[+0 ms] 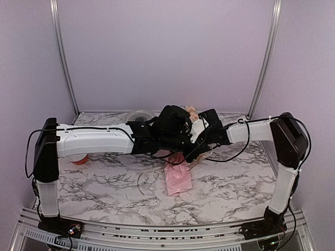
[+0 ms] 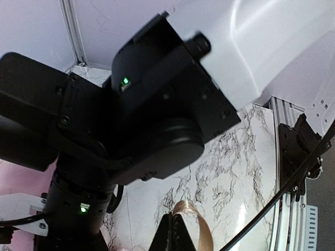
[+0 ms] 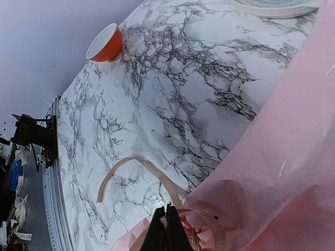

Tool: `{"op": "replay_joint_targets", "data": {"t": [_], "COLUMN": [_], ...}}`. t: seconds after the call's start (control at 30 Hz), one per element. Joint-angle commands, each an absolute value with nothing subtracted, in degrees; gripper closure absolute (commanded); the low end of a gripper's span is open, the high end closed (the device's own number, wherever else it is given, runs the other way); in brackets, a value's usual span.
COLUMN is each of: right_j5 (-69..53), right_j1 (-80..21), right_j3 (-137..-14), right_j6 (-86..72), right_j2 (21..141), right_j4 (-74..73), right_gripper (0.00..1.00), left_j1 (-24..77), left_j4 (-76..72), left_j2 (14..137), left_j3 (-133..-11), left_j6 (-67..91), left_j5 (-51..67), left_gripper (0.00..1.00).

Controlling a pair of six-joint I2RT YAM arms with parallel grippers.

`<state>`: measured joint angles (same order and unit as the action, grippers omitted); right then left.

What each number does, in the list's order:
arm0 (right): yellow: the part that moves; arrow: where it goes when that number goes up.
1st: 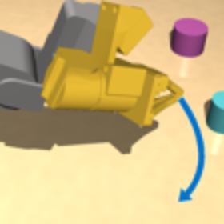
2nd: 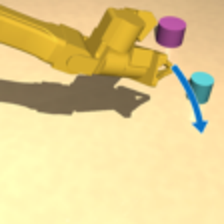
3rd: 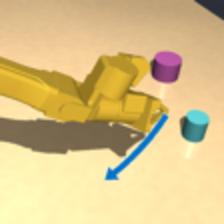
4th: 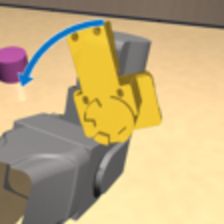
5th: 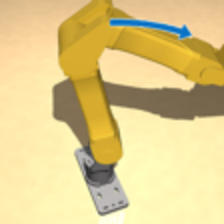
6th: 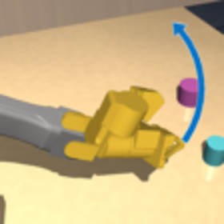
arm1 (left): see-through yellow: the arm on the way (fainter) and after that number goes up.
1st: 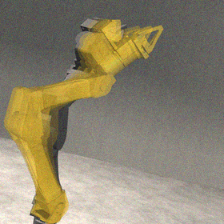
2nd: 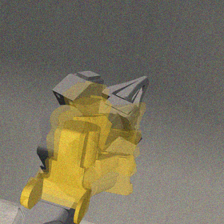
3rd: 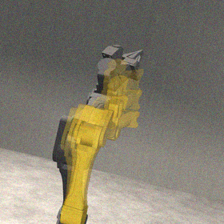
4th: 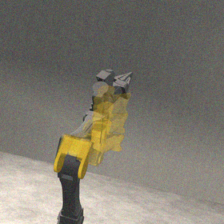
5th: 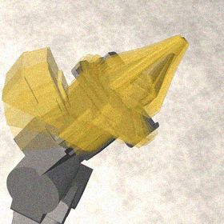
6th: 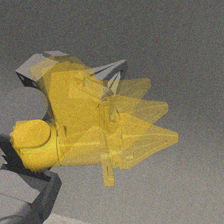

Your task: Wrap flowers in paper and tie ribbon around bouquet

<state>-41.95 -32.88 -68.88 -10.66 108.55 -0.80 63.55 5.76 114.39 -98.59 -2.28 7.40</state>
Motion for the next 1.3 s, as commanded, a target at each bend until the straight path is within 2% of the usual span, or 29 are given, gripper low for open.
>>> {"op": "replay_joint_targets", "data": {"t": [0.0,0.23,0.3,0.5,0.67,0.83,1.03,1.13,1.27], "right_j5": [-41.41,-41.40,-39.95,-40.01,-39.64,-38.71,-38.41,-38.58,-39.21], "right_j1": [-32.37,-32.35,-32.35,-32.44,-32.40,-32.41,-32.44,-32.35,-32.35], "right_j3": [-71.56,-72.14,-72.00,-71.81,-72.32,-72.60,-72.60,-72.92,-73.45], "right_j6": [-8.82,-6.36,-5.80,-4.51,-3.67,-2.52,-2.33,-2.29,-3.28], "right_j2": [108.89,108.56,108.15,107.76,107.51,107.32,107.24,107.23,107.65], "right_j4": [-2.48,-5.10,-5.98,-7.04,-7.91,-9.54,-10.09,-10.44,-10.43], "right_gripper": [1.00,1.00,1.00,1.00,1.00,1.00,1.00,1.00,1.00], "left_j1": [63.39,64.07,64.12,64.65,64.69,64.43,63.31,62.45,57.52], "left_j4": [-3.38,-6.36,-6.70,-9.09,-9.36,-13.38,-14.59,-14.42,-14.95], "left_j2": [112.49,117.06,117.58,113.83,110.06,104.82,101.72,101.01,99.42], "left_j3": [-89.92,-89.96,-89.17,-83.00,-78.90,-72.54,-69.40,-68.69,-68.32], "left_j6": [-4.93,-8.18,-9.31,-15.33,-19.87,-21.25,-19.34,-17.25,-6.92], "left_j5": [13.55,13.64,13.62,14.10,9.59,5.91,7.46,2.62,0.08], "left_gripper": [1.00,1.00,0.96,0.77,0.51,0.41,0.39,0.40,0.51]}}
